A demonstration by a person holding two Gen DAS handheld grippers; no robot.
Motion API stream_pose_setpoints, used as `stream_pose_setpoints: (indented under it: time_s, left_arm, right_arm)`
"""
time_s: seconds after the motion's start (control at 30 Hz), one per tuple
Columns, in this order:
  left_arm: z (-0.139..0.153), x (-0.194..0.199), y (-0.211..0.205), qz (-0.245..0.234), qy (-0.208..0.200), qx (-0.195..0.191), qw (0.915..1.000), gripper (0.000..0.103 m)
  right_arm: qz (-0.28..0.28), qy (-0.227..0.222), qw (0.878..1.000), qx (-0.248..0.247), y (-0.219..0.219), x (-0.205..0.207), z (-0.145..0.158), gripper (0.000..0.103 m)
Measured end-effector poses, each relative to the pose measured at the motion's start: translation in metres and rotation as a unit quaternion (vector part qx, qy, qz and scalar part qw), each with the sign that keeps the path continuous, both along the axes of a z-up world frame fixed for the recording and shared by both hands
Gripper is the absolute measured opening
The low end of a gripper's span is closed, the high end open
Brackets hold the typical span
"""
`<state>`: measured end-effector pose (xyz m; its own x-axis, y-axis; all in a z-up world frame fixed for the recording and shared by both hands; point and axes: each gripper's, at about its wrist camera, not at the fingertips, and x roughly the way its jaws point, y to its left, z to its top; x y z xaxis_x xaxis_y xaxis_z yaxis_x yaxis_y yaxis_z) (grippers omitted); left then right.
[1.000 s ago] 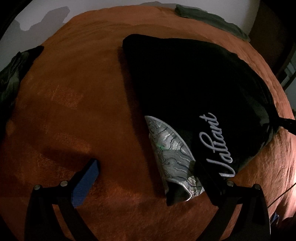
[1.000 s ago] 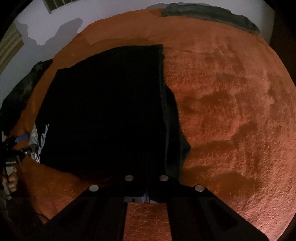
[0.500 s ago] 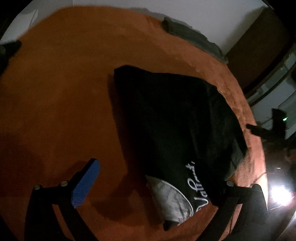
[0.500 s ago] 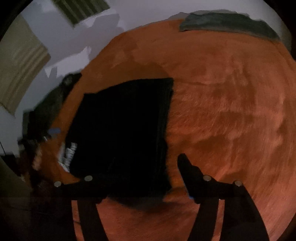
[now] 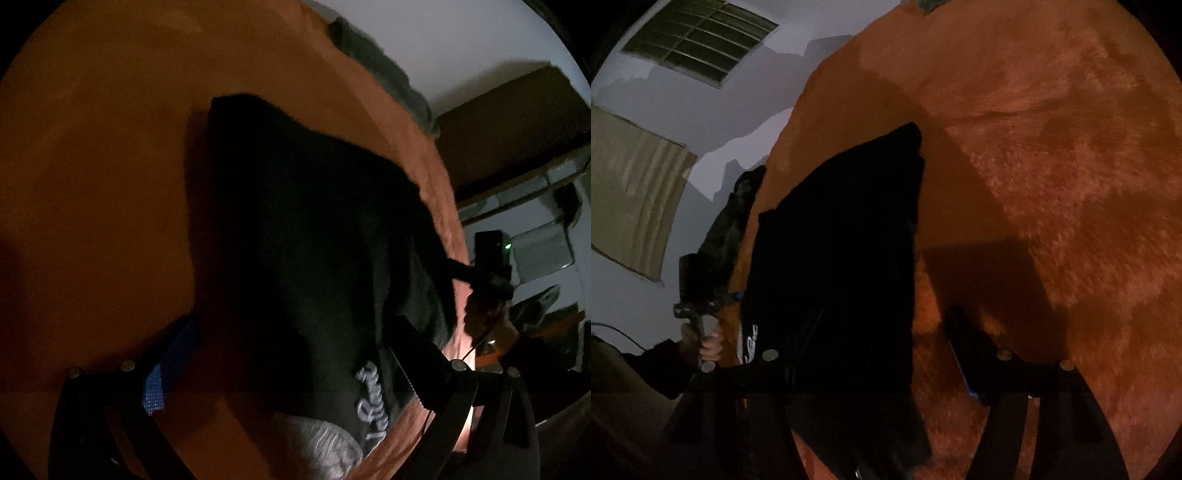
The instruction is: Fold clothes
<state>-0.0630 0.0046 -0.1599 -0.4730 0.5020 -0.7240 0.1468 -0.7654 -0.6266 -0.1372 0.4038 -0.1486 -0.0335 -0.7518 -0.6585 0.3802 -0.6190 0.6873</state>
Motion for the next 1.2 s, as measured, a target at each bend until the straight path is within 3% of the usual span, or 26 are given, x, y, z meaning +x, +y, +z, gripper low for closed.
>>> stream_pose_setpoints:
  time_s: [0.13,0.27,0.33,0.57,0.6,0.63,0.67,0.7,0.77,0.97,1.2]
  left_arm:
    - [-0.001,-0.022,0.001,0.014,0.017,0.028,0.9994,0.097]
    - [-0.008,-0.037,-0.005,0.021,0.022,0.046,0.9985,0.095]
    - [-0.010,-0.050,-0.004,0.014,0.021,0.061,0.9978,0.095]
    - [-0.013,-0.047,-0.019,0.021,0.013,0.112,0.9934,0.093]
    - [-0.008,-0.038,-0.024,0.029,0.025,0.112,0.9929,0.082]
    - [-0.006,-0.037,-0.023,0.033,0.033,0.106,0.9933,0.059]
    - [-0.005,-0.038,-0.021,0.031,0.033,0.096,0.9944,0.044]
    - [-0.005,-0.038,-0.019,0.029,0.034,0.085,0.9953,0.018]
    - [-0.003,-0.032,-0.019,0.025,0.041,0.073,0.9962,0.017]
    - [0.027,-0.027,-0.008,0.008,0.089,0.073,0.9933,0.015]
    - [0.101,-0.036,0.004,-0.061,0.151,0.040,0.9858,0.015]
  right_arm:
    - [0.003,-0.016,0.999,-0.035,-0.016,-0.023,-0.001,0.064]
    - [0.028,-0.028,0.998,-0.040,-0.042,-0.046,-0.007,0.047]
    - [0.042,-0.040,0.998,-0.039,-0.055,-0.058,-0.012,0.043]
    - [0.064,-0.081,0.992,-0.073,-0.077,-0.084,-0.021,0.043]
    - [0.065,-0.085,0.991,-0.078,-0.078,-0.086,-0.023,0.043]
    - [0.068,-0.088,0.990,-0.083,-0.082,-0.088,-0.023,0.043]
    - [0.069,-0.088,0.990,-0.084,-0.084,-0.090,-0.023,0.043]
    - [0.071,-0.083,0.990,-0.085,-0.086,-0.089,-0.021,0.041]
    - [0.077,-0.067,0.992,-0.079,-0.091,-0.088,-0.017,0.013]
    - [0.079,0.020,0.995,-0.056,-0.084,-0.069,0.020,0.011]
    - [0.044,0.091,0.992,-0.075,-0.059,-0.046,0.091,0.011]
